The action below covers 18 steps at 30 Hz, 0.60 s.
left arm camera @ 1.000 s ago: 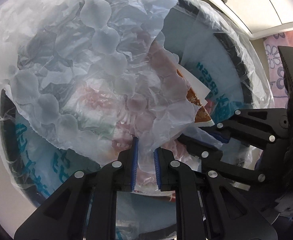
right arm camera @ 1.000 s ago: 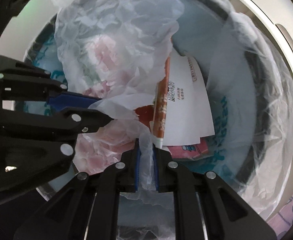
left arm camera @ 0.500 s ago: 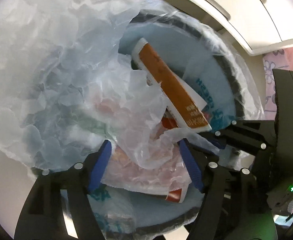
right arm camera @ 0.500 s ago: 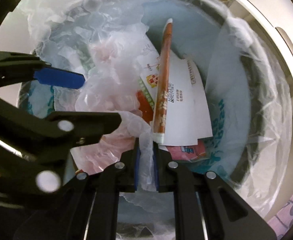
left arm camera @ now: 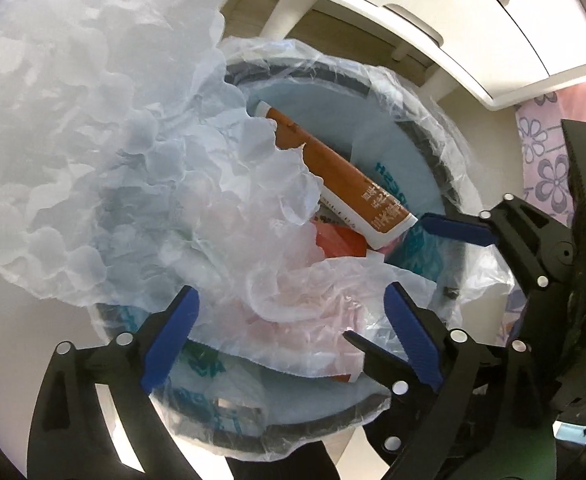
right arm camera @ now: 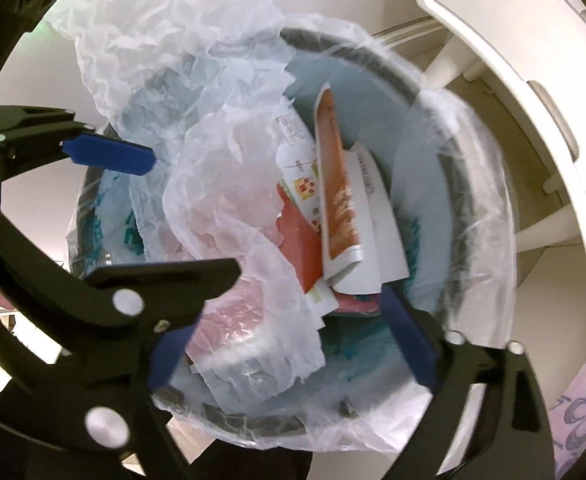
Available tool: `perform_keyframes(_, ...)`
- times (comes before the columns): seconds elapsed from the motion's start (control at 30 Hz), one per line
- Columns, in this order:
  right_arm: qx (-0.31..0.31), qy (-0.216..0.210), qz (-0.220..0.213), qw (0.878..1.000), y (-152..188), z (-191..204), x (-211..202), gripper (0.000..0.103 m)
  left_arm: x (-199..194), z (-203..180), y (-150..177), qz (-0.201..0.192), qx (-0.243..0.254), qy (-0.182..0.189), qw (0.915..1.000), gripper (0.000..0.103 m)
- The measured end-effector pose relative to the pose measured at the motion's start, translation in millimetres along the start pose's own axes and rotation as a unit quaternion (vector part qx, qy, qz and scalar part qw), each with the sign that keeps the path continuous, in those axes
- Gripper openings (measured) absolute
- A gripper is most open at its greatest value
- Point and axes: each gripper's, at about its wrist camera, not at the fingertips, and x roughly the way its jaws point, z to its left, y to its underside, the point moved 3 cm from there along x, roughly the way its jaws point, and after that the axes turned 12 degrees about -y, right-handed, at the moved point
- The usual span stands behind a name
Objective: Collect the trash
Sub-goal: 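Raise both tools away from the wastebasket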
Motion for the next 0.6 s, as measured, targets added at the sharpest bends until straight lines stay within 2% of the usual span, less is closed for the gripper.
perform_keyframes(0.07, -0.004, 0.003, -0.004, 1.0, 9, -2, -3, 0.09, -4, 2, 0, -0.001, -0.004, -0.002, 1.0, 0.093)
perform_keyframes(0.13, -0.008, 0.009, -0.007, 1.0, 5, 2, -8, 0.096, -9, 7, 1, -0.002, -0.008, -0.006, 0.9999, 0.094)
perform_keyframes(0.33, -0.018, 0.024, -0.021, 0.999, 3, 13, -21, 0.096, -27, 17, 9, -0.005, -0.013, -0.008, 0.9999, 0.095)
perform_keyframes(0.47, -0.025, 0.03, -0.03, 0.999, 4, 13, -40, 0.096, -29, 11, 8, 0.004, -0.028, -0.009, 0.9996, 0.097)
perform_keyframes(0.6, -0.027, 0.034, -0.038, 0.998, 4, 20, -52, 0.096, -40, 10, 8, -0.007, -0.029, -0.023, 0.9993, 0.097)
